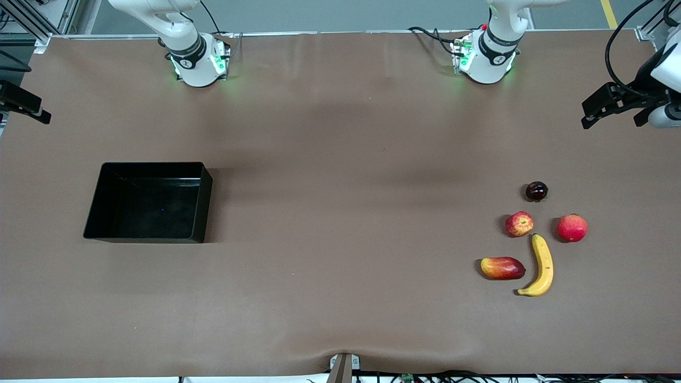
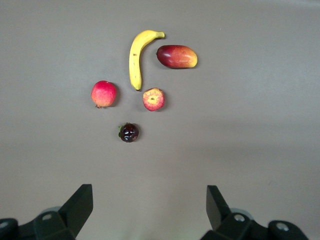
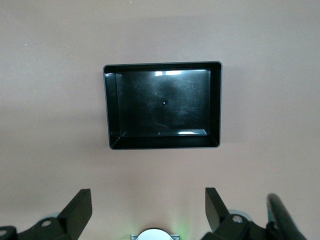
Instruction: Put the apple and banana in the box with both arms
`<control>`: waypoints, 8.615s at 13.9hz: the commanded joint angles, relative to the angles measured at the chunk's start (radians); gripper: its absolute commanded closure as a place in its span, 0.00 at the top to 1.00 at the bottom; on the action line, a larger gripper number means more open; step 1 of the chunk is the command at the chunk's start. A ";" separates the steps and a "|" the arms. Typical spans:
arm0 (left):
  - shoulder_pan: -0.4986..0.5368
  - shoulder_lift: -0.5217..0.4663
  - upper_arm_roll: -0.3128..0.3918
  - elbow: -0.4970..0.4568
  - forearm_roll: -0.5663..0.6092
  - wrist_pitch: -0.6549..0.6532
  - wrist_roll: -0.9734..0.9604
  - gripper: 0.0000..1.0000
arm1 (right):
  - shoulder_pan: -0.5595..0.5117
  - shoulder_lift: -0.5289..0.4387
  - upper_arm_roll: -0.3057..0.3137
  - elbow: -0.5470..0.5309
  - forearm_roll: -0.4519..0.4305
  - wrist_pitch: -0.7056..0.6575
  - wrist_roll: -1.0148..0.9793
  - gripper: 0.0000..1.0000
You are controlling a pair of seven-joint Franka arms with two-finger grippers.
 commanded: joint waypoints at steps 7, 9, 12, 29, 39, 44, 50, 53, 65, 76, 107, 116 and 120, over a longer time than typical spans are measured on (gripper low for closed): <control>0.021 0.030 -0.005 0.004 0.000 -0.016 -0.022 1.00 | -0.030 -0.008 0.006 -0.018 0.031 0.012 0.006 1.00; 0.034 0.068 -0.005 -0.019 -0.007 0.003 -0.025 1.00 | -0.033 0.021 0.006 -0.007 0.025 0.046 0.006 1.00; 0.070 0.073 -0.007 -0.167 -0.009 0.183 -0.025 1.00 | -0.047 0.061 0.006 -0.006 0.013 0.057 0.004 1.00; 0.094 0.527 -0.008 -0.398 0.011 0.906 -0.022 1.00 | -0.217 0.496 0.003 -0.083 0.007 0.368 -0.181 1.00; 0.091 0.579 -0.005 -0.403 0.011 0.925 -0.021 0.27 | -0.281 0.495 0.009 -0.411 0.074 0.689 -0.357 0.07; 0.085 0.526 -0.013 -0.397 0.012 0.879 -0.019 0.00 | -0.269 0.481 0.009 -0.321 0.102 0.519 -0.476 0.00; 0.085 0.424 -0.040 -0.268 0.011 0.600 -0.024 0.00 | -0.203 0.467 0.011 -0.119 0.115 0.250 -0.366 0.00; 0.085 0.394 -0.066 -0.191 0.009 0.472 -0.073 0.00 | -0.115 0.423 0.011 -0.127 0.203 0.151 -0.178 0.00; 0.067 0.355 -0.270 0.013 -0.001 0.225 -0.461 0.00 | 0.436 0.432 0.008 -0.139 0.387 0.351 0.317 0.00; -0.177 0.521 -0.283 0.042 0.012 0.334 -0.794 0.00 | 0.676 0.647 0.009 -0.131 0.531 0.756 0.550 0.00; 0.025 0.577 -0.275 -0.008 0.141 0.529 -0.520 1.00 | 0.390 0.276 -0.514 0.183 0.163 -0.059 0.050 1.00; 0.312 0.734 -0.271 -0.007 0.344 0.636 -0.104 1.00 | 0.380 0.230 -0.466 0.234 0.094 -0.063 0.050 1.00; 0.334 0.824 -0.245 0.001 0.345 0.788 -0.027 0.93 | 0.118 0.159 -0.182 0.185 0.092 -0.063 0.049 1.00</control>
